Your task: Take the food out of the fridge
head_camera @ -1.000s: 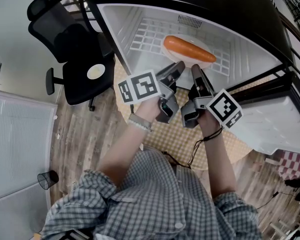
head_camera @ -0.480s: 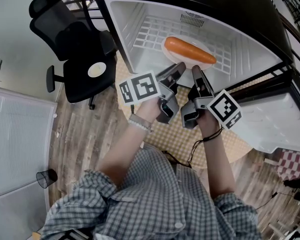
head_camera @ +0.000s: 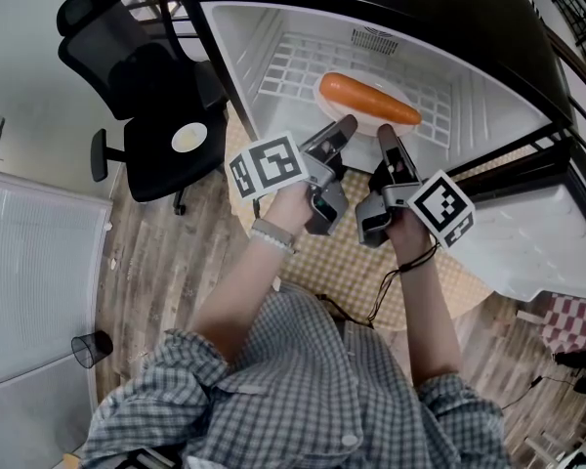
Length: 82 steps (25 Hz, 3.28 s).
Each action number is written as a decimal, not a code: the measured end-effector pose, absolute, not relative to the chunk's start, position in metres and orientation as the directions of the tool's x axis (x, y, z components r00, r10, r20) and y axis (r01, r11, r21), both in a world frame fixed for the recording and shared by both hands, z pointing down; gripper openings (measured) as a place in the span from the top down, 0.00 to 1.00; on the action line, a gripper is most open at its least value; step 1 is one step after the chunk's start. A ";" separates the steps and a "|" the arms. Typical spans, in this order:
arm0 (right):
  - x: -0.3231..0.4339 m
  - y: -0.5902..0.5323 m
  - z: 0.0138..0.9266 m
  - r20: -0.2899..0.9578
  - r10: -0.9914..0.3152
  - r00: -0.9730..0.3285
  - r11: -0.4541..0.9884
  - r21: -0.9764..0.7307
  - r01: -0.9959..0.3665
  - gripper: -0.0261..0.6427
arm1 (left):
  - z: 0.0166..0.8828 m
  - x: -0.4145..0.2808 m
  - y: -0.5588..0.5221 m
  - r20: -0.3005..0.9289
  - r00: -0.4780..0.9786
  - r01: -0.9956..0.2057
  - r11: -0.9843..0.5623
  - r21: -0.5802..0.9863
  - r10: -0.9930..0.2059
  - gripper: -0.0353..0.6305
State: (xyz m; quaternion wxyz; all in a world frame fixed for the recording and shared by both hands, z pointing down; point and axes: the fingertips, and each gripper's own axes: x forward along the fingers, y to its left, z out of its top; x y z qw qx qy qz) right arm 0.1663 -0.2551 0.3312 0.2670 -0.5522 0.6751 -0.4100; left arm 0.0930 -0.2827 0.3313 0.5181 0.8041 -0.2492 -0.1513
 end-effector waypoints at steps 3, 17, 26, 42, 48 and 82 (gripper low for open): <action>0.165 -0.254 0.334 0.099 -0.962 -0.253 0.057 -0.837 -0.544 0.86 | 0.333 0.092 -0.281 0.025 0.829 -0.268 -0.357 0.895 -0.558 0.84; 0.147 -0.229 0.334 0.096 -0.959 -0.268 0.076 -0.821 -0.565 0.87 | 0.338 0.075 -0.256 0.019 0.836 -0.252 -0.353 0.901 -0.548 0.85; 0.124 -0.204 0.341 0.098 -0.953 -0.287 0.088 -0.816 -0.571 0.87 | 0.346 0.052 -0.229 0.033 0.841 -0.257 -0.345 0.903 -0.540 0.85; 0.074 -0.170 0.391 0.186 -0.914 -0.360 0.048 -0.832 -0.553 0.87 | 0.397 0.002 -0.192 0.116 0.822 -0.316 -0.277 0.907 -0.558 0.85; 0.056 -0.162 0.424 0.242 -0.883 -0.403 0.014 -0.843 -0.538 0.87 | 0.430 -0.016 -0.181 0.173 0.803 -0.345 -0.208 0.915 -0.570 0.85; 0.030 -0.143 0.559 0.515 -0.685 -0.516 -0.140 -0.788 -0.600 0.86 | 0.564 -0.042 -0.150 0.443 0.723 -0.499 0.044 0.866 -0.530 0.82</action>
